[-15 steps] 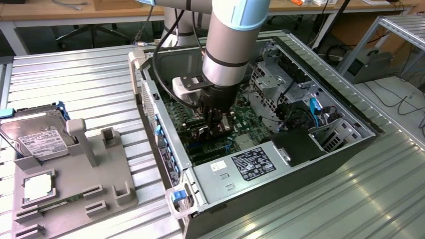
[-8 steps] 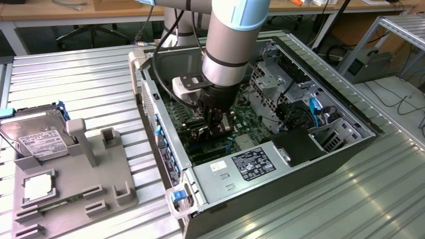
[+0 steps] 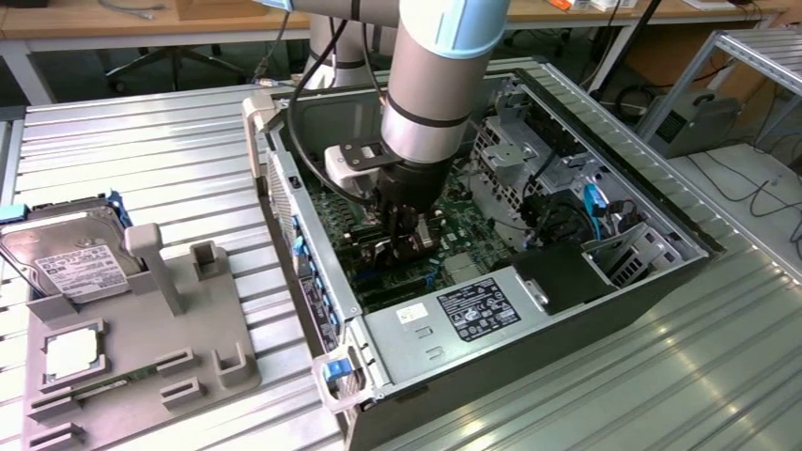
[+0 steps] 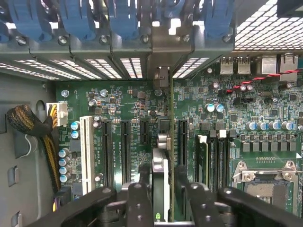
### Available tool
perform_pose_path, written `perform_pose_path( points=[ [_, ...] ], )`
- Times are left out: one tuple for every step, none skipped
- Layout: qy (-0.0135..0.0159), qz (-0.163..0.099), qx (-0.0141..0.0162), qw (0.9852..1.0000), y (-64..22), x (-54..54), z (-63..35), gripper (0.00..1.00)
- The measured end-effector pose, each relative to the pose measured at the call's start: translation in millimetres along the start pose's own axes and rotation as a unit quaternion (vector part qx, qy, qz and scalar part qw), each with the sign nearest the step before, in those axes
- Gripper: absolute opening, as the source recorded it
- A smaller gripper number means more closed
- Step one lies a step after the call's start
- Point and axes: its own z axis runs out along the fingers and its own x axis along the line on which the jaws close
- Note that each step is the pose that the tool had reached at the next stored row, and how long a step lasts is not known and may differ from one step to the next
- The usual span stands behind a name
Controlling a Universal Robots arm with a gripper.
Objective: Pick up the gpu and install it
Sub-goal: 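Insert the gpu into the slot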
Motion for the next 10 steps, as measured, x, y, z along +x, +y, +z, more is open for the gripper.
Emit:
perform_pose_path(
  points=[
    [0.0,0.0,0.0,1.0,0.0,0.0,0.0,0.35],
    [0.0,0.0,0.0,1.0,0.0,0.0,0.0,0.35],
    [0.0002,0.0,-0.0001,1.0,0.0,0.0,-0.6,0.35],
    [0.0002,0.0,-0.0001,1.0,0.0,0.0,-1.4,0.35],
    [0.0001,0.0,0.0,1.0,0.0,-0.1,-3.1,0.35],
    [0.0001,0.0,0.0,1.0,0.0,-0.2,-5.0,0.35],
    [0.0001,0.0,0.0,1.0,0.1,-0.2,-7.0,0.35],
    [0.0001,0.0,0.0,1.0,0.1,-0.4,-9.4,0.35],
    [0.0,0.0,0.0,1.0,0.1,-0.6,-11.7,0.35],
    [0.0,0.0,0.0,1.0,0.2,-0.8,-14.1,0.35]
  ],
)
